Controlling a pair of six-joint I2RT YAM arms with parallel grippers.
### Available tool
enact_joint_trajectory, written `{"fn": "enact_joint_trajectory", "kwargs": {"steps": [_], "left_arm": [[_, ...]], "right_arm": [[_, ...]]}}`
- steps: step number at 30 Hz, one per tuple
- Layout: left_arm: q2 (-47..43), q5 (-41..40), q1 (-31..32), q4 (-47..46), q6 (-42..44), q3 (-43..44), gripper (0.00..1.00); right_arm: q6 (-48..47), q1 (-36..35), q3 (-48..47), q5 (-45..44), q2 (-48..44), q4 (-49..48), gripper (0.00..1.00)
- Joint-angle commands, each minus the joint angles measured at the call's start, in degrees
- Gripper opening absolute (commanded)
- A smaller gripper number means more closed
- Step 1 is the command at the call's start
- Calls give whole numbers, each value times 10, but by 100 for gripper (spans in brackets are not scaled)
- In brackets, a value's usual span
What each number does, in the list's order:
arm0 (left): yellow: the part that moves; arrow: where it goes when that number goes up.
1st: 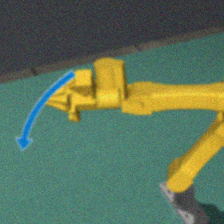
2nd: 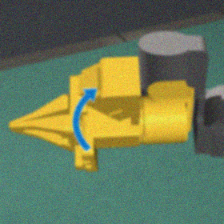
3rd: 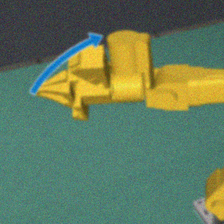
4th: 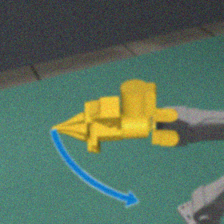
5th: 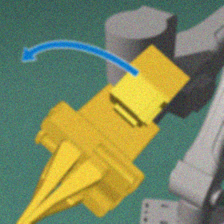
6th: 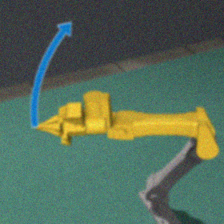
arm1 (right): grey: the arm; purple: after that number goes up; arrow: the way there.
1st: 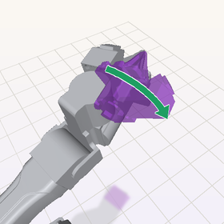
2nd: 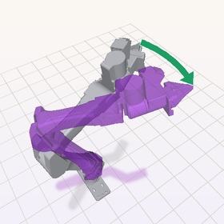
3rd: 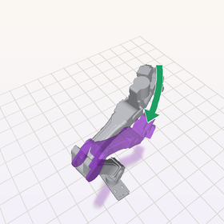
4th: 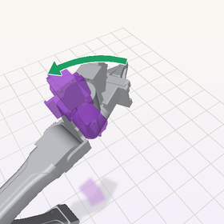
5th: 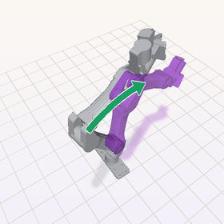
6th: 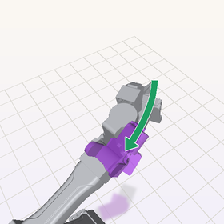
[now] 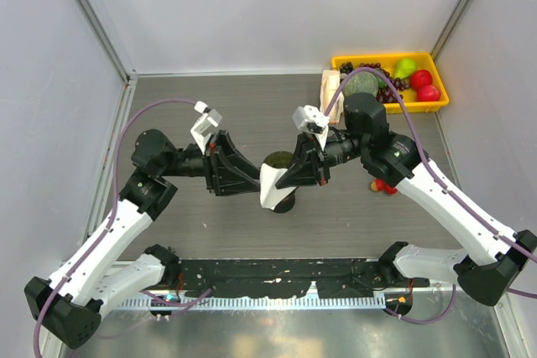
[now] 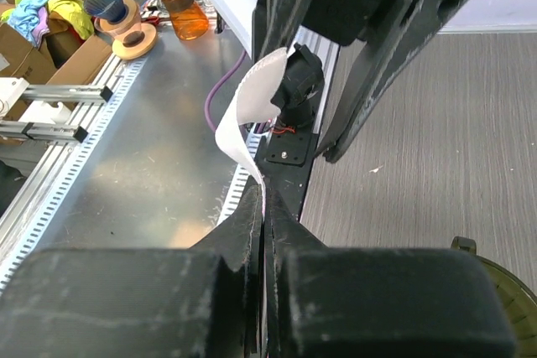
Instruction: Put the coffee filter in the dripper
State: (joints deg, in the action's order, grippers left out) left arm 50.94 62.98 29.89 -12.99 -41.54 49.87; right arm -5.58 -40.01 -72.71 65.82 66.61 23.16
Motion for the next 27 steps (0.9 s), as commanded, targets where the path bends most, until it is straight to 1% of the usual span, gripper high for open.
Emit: {"fn": "enact_joint_trajectory", "kwargs": {"steps": [1, 13, 18, 20, 23, 27], "left_arm": [[0, -5, 4, -8, 12, -7, 48], [-15, 19, -1, -5, 5, 9, 54], [-32, 38, -33, -9, -1, 24, 54], [-40, 47, -34, 10, 19, 37, 56], [-44, 47, -34, 18, 25, 44, 62], [-34, 33, -34, 26, 26, 61, 62]], "right_arm": [[6, -3, -32, -2, -3, -22, 5], [-27, 2, -30, -15, -14, 14, 5], [-45, 1, -26, -18, -24, 34, 5], [-47, 1, -24, -18, -26, 38, 5], [-46, 1, -23, -15, -28, 38, 5], [-41, 0, -20, -11, -28, 34, 5]]}}
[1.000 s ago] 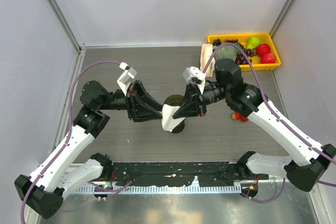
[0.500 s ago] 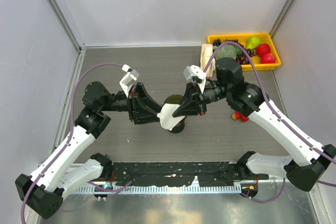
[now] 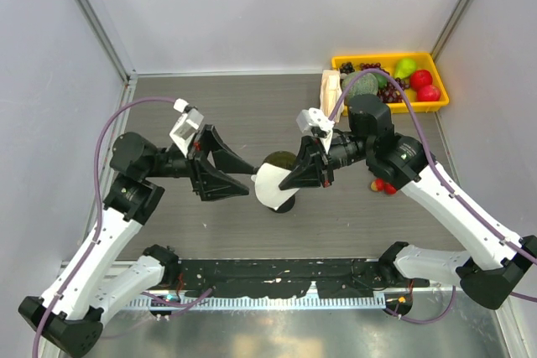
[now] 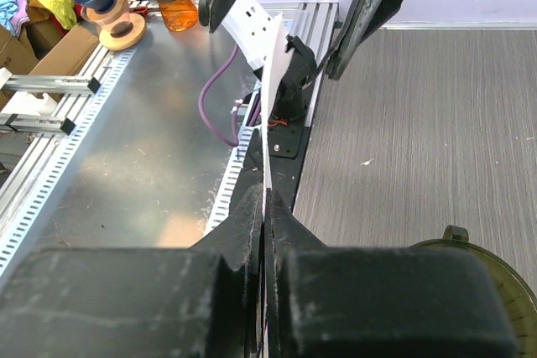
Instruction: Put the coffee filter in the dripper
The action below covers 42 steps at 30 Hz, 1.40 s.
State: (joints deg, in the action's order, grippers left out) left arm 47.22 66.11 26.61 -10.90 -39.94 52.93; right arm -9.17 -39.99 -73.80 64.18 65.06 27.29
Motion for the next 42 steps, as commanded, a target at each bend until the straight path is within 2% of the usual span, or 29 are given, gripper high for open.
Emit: {"fn": "enact_joint_trajectory", "kwargs": {"steps": [1, 8, 17, 26, 34, 42], "left_arm": [[6, 0, -2, -2, 7, 31, 63], [21, -52, -1, 61, 51, 36, 52], [31, -56, 4, 59, 49, 36, 48], [31, -48, 20, 54, 48, 18, 52], [36, -58, 21, 53, 43, 21, 59], [42, -74, 23, 57, 50, 20, 59]], "right_arm": [[-4, 0, -7, 5, -12, -8, 5], [-5, -2, -7, 9, -13, -8, 5], [-4, -4, 0, 8, -12, -14, 5], [34, -4, 0, -19, 2, -45, 5], [35, -4, 3, -27, 7, -48, 5], [37, -7, 4, -27, 5, -47, 5]]}}
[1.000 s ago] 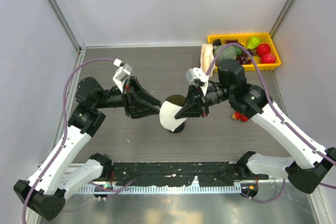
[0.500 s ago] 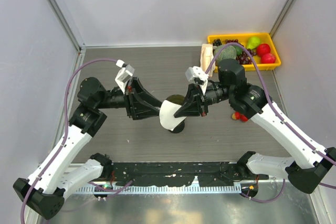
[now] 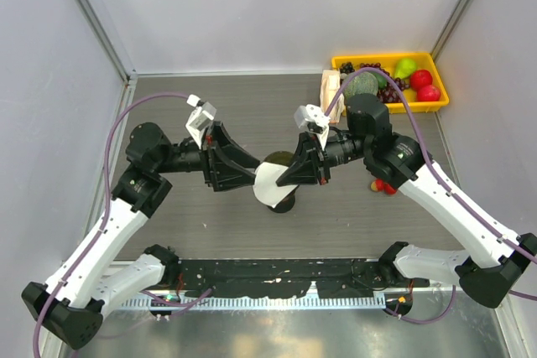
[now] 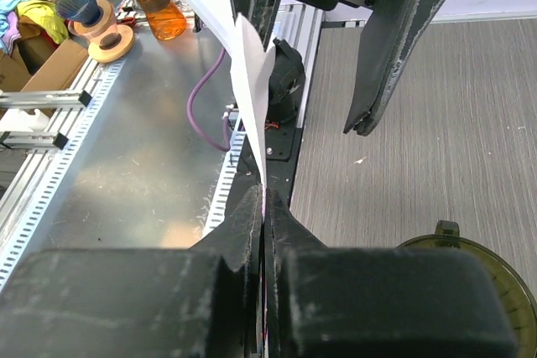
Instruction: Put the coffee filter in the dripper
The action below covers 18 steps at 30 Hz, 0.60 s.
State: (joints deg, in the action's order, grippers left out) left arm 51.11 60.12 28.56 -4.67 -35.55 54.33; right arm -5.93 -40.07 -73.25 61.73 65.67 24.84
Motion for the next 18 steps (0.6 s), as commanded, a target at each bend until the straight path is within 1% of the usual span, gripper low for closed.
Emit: {"fn": "enact_joint_trajectory", "kwargs": {"steps": [1, 3, 10, 11, 15, 18], "left_arm": [[5, -16, 4, -2, 8, 7, 59], [7, -20, 7, -1, 12, 4, 57], [13, -26, 15, 19, 36, 0, 44], [14, -23, 16, 19, 37, -1, 43], [10, -3, 17, 6, 27, -9, 43], [6, 13, 18, -23, 6, -20, 49]], "right_arm": [[6, -6, -1, -2, -2, -25, 5], [9, -8, -2, 0, -1, -28, 5], [16, -8, 0, 3, 2, -37, 5], [17, -8, 0, 3, 2, -37, 5], [19, -8, 5, -2, 2, -40, 5], [21, -8, 9, -3, 4, -46, 5]]}}
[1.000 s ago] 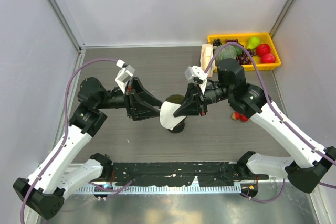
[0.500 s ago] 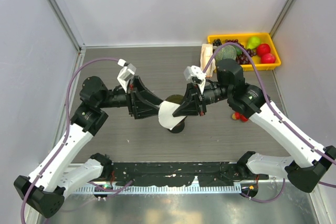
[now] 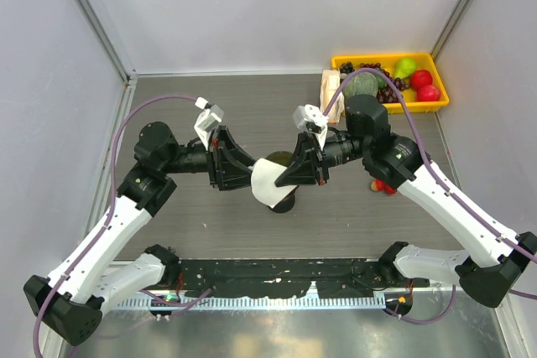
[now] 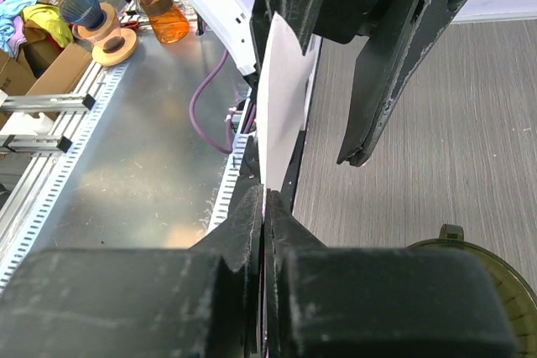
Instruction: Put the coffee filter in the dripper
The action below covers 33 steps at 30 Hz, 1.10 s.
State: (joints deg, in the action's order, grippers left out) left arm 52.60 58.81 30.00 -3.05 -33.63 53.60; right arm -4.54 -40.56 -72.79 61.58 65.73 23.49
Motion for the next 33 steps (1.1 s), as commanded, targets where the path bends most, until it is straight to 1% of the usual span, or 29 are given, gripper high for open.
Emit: {"fn": "enact_joint_trajectory", "kwargs": {"steps": [1, 5, 6, 9, 10, 11, 12, 14, 15, 16, 17, 18, 20, 22, 24, 26, 27, 28, 29, 30, 32, 33], "left_arm": [[-9, 25, 4, -41, -15, -16, 49], [-5, 18, 4, -43, -19, -16, 40], [-2, 18, 5, -50, -21, -16, 36], [4, 23, 6, -72, -42, -17, 14], [4, 23, 6, -73, -43, -17, 3], [3, 23, 5, -73, -43, -18, 0], [3, 25, 5, -71, -45, -17, 0], [0, 25, 4, -67, -48, -18, 0], [-4, 25, 1, -66, -51, -21, 0], [-5, 27, -5, -68, -58, -24, 0], [-7, 27, -13, -73, -68, -28, 0], [-10, 29, -20, -76, -72, -31, 0], [-13, 31, -24, -64, -68, -29, 0], [-15, 29, -24, -61, -69, -26, 0], [-15, 28, -25, -51, -64, -21, 0], [-15, 23, -28, -28, -49, -8, 0], [-17, 22, -29, -23, -42, -3, 0], [-16, 21, -30, -14, -35, 1, 0], [-16, 19, -31, 1, -23, 4, 0], [-17, 17, -30, 10, -14, 6, 0], [-17, 16, -29, 16, -2, 5, 0], [-17, 18, -29, 18, 1, 4, 0]], "right_arm": [[11, -3, 6, -1, 3, -34, 5], [21, -4, 6, 1, 5, -47, 5], [21, -5, 7, 2, 8, -49, 5], [21, -6, 7, 4, 10, -52, 5], [21, -7, 9, 4, 10, -52, 5], [19, -5, 9, 3, 8, -51, 5], [16, -6, 9, 2, 7, -46, 6], [8, -6, 6, -1, 4, -36, 19], [8, -3, 6, -1, 0, -34, 38], [8, 2, 5, -1, -3, -32, 45], [5, 4, 5, -1, -7, -28, 55], [-8, 9, 2, -8, -8, -15, 58], [-34, 14, -10, -18, -14, 21, 59], [-61, 14, -16, -28, -17, 51, 59], [-76, 15, -16, -36, -19, 71, 55], [-95, 15, -16, -42, -18, 95, 40], [-100, 15, -18, -45, -19, 109, 37], [-110, 16, -19, -46, -18, 116, 28], [-113, 17, -19, -47, -21, 120, 23], [-115, 16, -18, -47, -22, 121, 14], [-115, 16, -18, -45, -24, 116, 5], [-112, 17, -17, -40, -24, 108, 5]]}}
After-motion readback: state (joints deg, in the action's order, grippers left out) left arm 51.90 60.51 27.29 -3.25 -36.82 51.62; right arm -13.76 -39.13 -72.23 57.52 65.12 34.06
